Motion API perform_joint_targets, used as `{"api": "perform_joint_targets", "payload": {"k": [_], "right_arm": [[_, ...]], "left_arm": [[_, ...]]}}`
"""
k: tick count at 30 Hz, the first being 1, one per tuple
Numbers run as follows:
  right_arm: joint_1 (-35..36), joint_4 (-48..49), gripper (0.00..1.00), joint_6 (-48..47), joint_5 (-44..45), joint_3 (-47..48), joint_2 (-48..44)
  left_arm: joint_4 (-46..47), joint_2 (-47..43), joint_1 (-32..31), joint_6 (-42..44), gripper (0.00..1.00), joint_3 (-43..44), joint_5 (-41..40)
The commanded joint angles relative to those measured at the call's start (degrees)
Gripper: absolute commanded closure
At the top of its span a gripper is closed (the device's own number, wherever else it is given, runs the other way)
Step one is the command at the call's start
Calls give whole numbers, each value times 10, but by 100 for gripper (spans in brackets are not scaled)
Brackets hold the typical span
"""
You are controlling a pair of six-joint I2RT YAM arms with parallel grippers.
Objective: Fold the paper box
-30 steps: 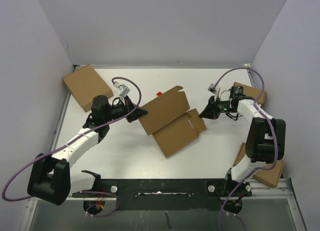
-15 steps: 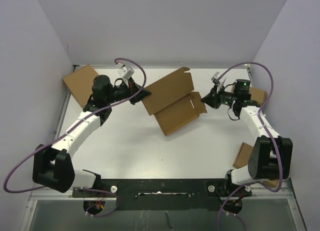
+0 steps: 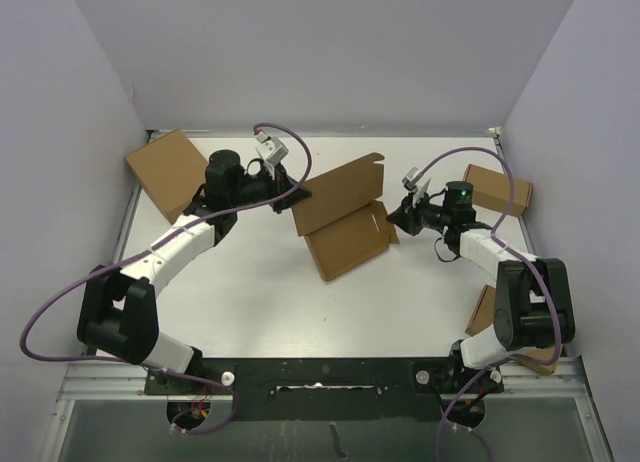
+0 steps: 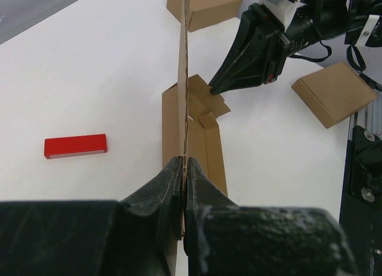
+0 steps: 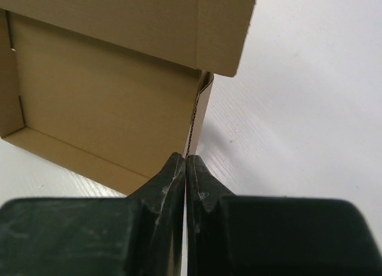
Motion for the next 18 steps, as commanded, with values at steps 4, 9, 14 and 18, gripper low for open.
{"api": "perform_joint_targets", "payload": {"k": [4,9,14,18], "right_arm": [[18,-18,100,21,-120,28,18],[9,-38,100,44,-130,51,41],[-20,-59,89,65,-160,81,74],[-32,-97,78,55,-190,107,90]], "left_arm": [[39,-7,-16,16,100,9,6],[48,-8,-16,19,100,3,16],[53,-9,-16,19,100,2,21],[54,-11,-16,20,100,-1,21]]}}
